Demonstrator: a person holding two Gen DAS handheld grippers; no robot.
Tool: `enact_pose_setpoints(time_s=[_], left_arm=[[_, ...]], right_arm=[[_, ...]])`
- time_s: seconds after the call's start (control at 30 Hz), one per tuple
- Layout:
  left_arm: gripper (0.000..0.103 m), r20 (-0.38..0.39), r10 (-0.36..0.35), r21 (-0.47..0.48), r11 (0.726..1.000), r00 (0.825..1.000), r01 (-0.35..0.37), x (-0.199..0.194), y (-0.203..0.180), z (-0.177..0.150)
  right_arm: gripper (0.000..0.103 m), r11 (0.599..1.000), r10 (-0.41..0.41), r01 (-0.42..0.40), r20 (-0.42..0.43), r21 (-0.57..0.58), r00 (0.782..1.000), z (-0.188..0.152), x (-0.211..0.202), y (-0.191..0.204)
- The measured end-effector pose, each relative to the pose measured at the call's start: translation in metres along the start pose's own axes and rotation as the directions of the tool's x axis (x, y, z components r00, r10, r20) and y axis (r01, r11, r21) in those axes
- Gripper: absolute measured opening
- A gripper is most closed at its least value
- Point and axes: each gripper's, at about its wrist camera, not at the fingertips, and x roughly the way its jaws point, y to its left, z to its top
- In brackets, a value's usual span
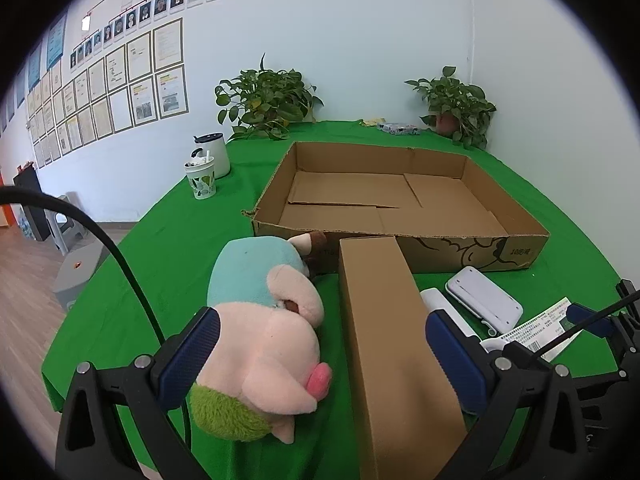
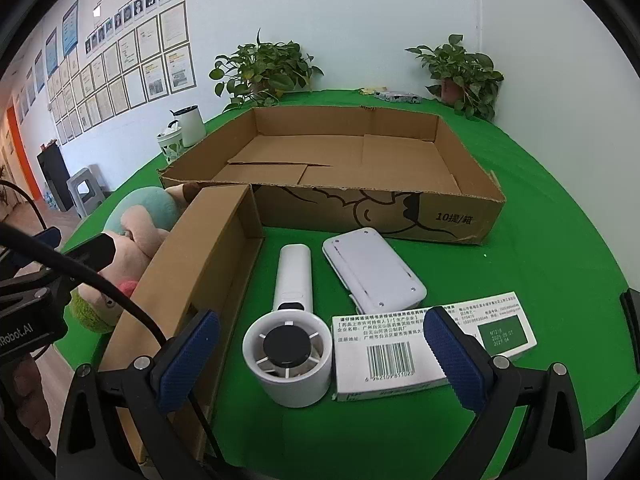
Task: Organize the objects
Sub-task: 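Reach the left tool to the pink-and-teal plush pig and grasp it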
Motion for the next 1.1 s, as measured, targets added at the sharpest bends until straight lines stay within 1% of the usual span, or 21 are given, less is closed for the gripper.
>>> enact_pose_setpoints(time_s=[0.17,0.3,0.43,0.67,0.77,0.87,0.93,1.1], left_arm=[[0.102,-0.028,-0.025,0.019,1.0,0.999,0.025,0.012,-0.01,0.012],[0.102,-0.052,-0.049,0.031,0.998,0.997,0.051,0.02,-0.015,0.019],[0.102,-0.072,-0.059,0.052,0.997,0.996,0.063,0.027,-0.018,0.025],[0.102,-0.083,-0.107,0.078,0.99,0.991,0.113,0.036,-0.017,0.025],[0.102,-0.079,-0.118,0.06,0.991,0.99,0.122,0.037,-0.013,0.024],[0.102,-0.067,-0.117,0.036,0.992,0.991,0.119,0.034,-0.01,0.022],[0.102,-0.059,-0.107,0.019,0.994,0.993,0.108,0.03,-0.009,0.023],[0.102,-0.045,-0.045,-0.026,0.999,0.998,0.044,0.018,-0.004,0.017]], right_arm=[[0.103,0.999,0.024,-0.023,-0.024,0.039,0.999,0.009,0.018,-0.013],[0.103,0.997,0.017,-0.014,-0.034,0.07,0.999,0.017,0.03,-0.022],[0.103,0.995,-0.002,0.006,-0.043,0.102,0.999,0.023,0.035,-0.029],[0.103,0.989,-0.053,0.06,-0.055,0.132,0.997,0.024,0.038,-0.03],[0.103,0.99,-0.064,0.073,-0.071,0.123,0.995,0.022,0.039,-0.027],[0.103,0.993,-0.068,0.075,-0.074,0.094,0.995,0.022,0.036,-0.024],[0.103,0.995,-0.057,0.063,-0.079,0.076,0.995,0.022,0.033,-0.023],[0.103,1.0,-0.019,0.02,-0.081,0.011,0.997,0.023,0.028,-0.018]])
